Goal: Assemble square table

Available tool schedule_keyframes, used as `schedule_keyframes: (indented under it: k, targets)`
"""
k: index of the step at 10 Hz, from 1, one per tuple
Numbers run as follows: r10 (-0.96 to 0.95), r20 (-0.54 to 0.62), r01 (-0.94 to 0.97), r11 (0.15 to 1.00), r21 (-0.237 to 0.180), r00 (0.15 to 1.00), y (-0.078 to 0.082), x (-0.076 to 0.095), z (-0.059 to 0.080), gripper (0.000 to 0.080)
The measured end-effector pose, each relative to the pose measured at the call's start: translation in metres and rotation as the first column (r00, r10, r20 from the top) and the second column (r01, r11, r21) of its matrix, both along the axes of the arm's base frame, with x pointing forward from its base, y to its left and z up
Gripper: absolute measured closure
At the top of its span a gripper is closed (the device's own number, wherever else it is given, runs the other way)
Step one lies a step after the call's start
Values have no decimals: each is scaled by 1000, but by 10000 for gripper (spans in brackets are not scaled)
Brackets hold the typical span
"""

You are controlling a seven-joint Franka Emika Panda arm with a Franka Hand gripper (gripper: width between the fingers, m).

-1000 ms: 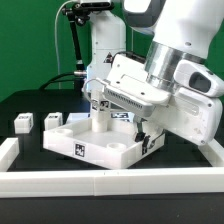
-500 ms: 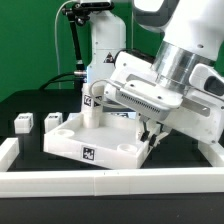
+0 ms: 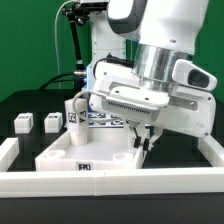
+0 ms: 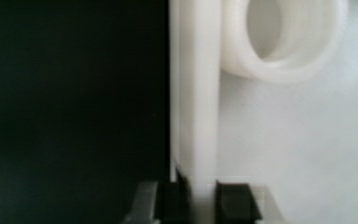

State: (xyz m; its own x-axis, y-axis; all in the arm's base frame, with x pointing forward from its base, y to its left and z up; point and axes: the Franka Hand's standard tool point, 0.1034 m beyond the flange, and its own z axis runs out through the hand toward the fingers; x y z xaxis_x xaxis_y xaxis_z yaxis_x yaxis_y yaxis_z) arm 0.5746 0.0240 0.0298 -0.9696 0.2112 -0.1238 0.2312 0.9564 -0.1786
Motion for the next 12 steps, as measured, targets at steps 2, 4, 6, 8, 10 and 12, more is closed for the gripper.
schedule_keyframes:
  k: [2, 4, 6, 8, 10, 12]
  targets:
    - [5, 15, -6, 999, 42, 1000, -18, -2, -3, 739]
    - [-14, 12, 14, 999, 41, 1000, -19, -4, -5, 739]
    - [112, -7, -112, 994, 16, 994, -3, -7, -7, 739]
    - [164, -1, -164, 987, -6, 987, 8, -7, -1, 739]
    - [159, -8, -159, 987, -5, 987, 5, -9, -4, 739]
    - [158, -9, -158, 987, -5, 987, 5, -9, -5, 739]
